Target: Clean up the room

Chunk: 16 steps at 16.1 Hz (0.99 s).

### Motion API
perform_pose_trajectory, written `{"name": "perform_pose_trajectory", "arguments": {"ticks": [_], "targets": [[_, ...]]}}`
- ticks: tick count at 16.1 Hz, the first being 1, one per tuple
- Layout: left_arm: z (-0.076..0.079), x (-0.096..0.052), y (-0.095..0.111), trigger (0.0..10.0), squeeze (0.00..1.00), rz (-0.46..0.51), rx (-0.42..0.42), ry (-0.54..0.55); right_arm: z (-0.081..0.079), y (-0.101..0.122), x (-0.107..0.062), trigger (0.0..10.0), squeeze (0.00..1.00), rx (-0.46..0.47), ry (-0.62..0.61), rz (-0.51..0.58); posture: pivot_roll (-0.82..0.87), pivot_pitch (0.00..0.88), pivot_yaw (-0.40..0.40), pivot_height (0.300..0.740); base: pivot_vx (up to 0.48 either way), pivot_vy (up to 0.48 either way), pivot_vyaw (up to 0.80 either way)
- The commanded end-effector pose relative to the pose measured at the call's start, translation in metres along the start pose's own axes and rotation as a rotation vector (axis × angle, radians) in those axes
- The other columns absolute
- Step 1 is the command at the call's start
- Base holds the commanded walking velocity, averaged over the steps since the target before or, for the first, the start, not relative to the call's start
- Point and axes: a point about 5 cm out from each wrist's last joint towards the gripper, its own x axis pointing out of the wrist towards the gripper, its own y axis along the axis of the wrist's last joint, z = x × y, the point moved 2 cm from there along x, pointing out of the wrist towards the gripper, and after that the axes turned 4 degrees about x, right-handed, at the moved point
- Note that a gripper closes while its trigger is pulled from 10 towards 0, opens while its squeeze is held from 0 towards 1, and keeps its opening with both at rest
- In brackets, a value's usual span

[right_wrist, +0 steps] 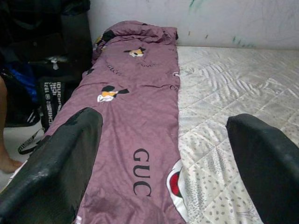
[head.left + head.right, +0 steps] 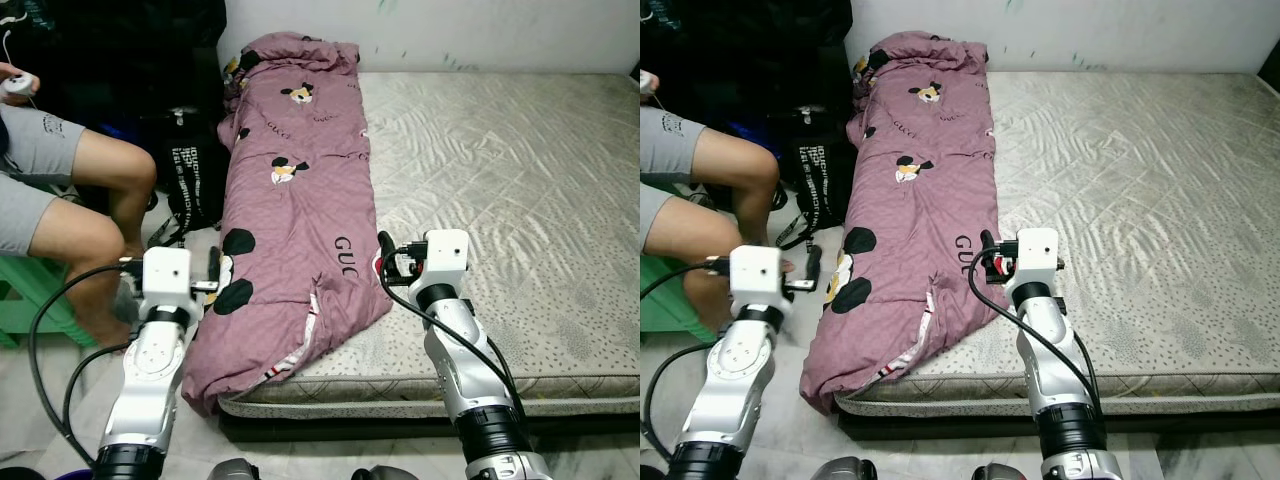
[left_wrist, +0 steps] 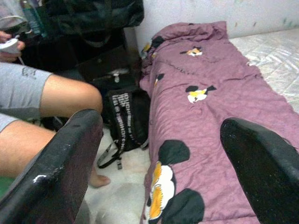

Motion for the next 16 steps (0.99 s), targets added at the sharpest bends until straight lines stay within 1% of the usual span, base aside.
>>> {"name": "perform_pose_trajectory", "arguments": {"ticks": [1,2,5,7,9,11,16], "targets": [[-0.005,-0.002,-0.011,10.0,0.0,-0.041,-0.023,0.012,0.002,0.002,-0.001,10.0,0.0,0.006,-0.016,0.006,0.03,0.024,0.014,0.74,0.0,0.0,0.0],[-0.007,-0.002,-0.015,10.0,0.0,-0.057,-0.044,0.018,0.002,0.002,-0.002,10.0,0.0,0.005,-0.015,0.01,0.03,0.022,0.015,0.74,0.0,0.0,0.0],[-0.006,-0.003,-0.009,10.0,0.0,-0.022,-0.001,0.008,0.002,0.01,-0.007,10.0,0.0,0.007,-0.018,0.037,0.03,0.021,0.012,0.74,0.0,0.0,0.0],[-0.006,-0.004,-0.011,10.0,0.0,-0.026,-0.009,0.012,0.0,0.007,-0.014,10.0,0.0,0.002,-0.01,0.028,0.03,0.021,0.01,0.74,0.0,0.0,0.0],[-0.004,-0.003,-0.013,10.0,0.0,-0.033,-0.012,-0.008,0.0,0.004,-0.013,10.0,0.0,-0.003,-0.015,0.015,0.03,0.018,0.012,0.735,0.0,0.0,0.0],[-0.003,-0.004,-0.013,10.0,0.0,-0.032,-0.009,-0.008,0.0,0.003,-0.014,10.0,0.0,0.0,-0.013,0.008,0.03,0.018,0.012,0.721,0.0,0.0,0.0],[-0.003,-0.004,-0.014,10.0,0.0,-0.039,-0.018,-0.011,-0.002,0.002,-0.015,10.0,0.0,-0.009,-0.001,-0.007,0.03,0.027,0.006,0.666,0.0,0.0,0.0]]}}
